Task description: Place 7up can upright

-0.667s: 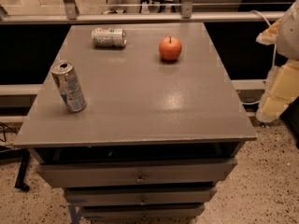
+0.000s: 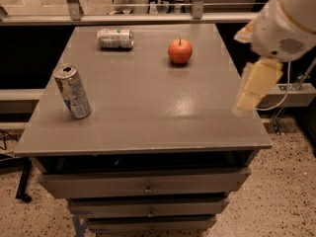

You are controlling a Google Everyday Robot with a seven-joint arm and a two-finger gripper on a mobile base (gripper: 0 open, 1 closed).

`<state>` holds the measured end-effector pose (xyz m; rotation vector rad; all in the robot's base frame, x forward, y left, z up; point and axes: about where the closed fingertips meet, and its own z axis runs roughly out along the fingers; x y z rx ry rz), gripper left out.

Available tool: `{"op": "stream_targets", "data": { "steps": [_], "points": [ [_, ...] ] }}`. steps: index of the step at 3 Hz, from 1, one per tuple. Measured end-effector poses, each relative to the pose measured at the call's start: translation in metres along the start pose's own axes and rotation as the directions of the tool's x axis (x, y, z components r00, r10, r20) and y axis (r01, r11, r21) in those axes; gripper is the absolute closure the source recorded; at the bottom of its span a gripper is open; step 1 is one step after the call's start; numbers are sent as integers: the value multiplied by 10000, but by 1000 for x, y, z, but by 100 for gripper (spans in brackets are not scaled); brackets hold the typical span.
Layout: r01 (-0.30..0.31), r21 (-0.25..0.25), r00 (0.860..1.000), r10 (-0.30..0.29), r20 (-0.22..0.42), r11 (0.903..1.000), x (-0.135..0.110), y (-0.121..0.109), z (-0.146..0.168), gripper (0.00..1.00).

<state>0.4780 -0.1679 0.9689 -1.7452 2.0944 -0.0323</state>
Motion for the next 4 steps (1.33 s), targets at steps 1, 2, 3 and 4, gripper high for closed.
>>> {"op": "stream_targets", "data": {
  "steps": [1, 2, 3, 4],
  "points": [
    [749, -53, 9885, -736, 1324, 9972, -69, -34, 44, 0],
    [1319, 37, 9578, -1284, 2571, 9913, -144, -72, 74, 0],
    [1282, 22, 9581, -1244, 2582, 9917, -145, -73, 73, 0],
    [1239, 400, 9400, -1302, 3153, 9915, -172, -93, 84, 0]
  ]
}}
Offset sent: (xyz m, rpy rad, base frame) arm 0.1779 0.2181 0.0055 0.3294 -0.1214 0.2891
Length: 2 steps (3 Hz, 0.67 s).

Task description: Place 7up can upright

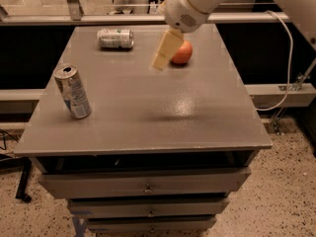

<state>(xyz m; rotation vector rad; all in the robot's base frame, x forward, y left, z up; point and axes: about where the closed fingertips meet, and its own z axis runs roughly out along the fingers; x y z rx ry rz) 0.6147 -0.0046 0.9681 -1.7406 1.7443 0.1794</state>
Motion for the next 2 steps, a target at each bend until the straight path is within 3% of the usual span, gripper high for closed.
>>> {"op": "stream_targets", "data": {
  "steps": [2],
  "points": [
    [94, 956, 9946, -192, 1016, 9954, -53, -95, 68, 0]
  ]
}}
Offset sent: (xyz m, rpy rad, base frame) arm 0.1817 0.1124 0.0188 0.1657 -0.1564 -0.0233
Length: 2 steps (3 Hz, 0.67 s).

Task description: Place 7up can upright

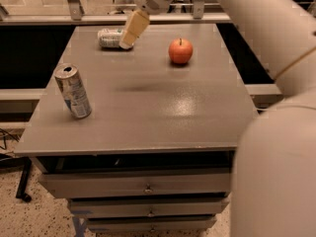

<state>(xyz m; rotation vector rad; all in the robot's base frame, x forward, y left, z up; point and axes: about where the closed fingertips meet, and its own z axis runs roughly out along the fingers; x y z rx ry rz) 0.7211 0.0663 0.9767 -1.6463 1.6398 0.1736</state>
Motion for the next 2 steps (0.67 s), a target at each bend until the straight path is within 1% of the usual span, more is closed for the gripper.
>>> {"op": "stream_targets", "data": {
  "steps": [1, 2],
  "points": [
    [-20, 365, 10000, 20, -17, 9993, -12, -37, 47, 0],
    [-143, 524, 9988, 167, -464, 9985, -8, -58, 84, 0]
  ]
}}
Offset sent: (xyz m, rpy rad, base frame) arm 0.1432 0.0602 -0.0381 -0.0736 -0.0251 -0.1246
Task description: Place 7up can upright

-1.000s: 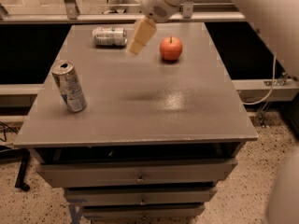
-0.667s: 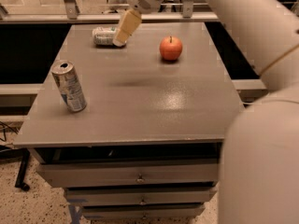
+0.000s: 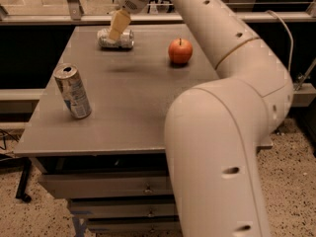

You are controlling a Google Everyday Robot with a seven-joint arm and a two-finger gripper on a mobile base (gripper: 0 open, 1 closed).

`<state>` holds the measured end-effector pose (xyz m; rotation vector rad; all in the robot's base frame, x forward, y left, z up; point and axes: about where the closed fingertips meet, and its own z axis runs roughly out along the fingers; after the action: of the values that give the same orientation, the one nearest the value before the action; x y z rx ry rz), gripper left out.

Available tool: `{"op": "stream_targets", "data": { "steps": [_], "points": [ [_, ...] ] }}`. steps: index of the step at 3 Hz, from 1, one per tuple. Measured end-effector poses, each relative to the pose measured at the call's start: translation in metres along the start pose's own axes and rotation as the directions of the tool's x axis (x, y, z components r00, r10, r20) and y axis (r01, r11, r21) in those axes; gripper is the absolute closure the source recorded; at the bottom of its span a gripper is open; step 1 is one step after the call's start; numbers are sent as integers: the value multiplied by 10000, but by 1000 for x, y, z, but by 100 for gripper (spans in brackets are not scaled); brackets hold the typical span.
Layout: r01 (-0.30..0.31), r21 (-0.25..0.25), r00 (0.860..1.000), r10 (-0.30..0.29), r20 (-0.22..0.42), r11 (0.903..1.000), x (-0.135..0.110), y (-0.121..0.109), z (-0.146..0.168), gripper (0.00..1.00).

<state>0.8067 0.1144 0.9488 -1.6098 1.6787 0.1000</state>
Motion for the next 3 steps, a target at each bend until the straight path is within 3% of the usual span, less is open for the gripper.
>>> {"op": "stream_targets", "data": {
  "steps": [3],
  "points": [
    [-844, -638, 9841, 732, -1619, 9944, 24, 7, 72, 0]
  ]
}}
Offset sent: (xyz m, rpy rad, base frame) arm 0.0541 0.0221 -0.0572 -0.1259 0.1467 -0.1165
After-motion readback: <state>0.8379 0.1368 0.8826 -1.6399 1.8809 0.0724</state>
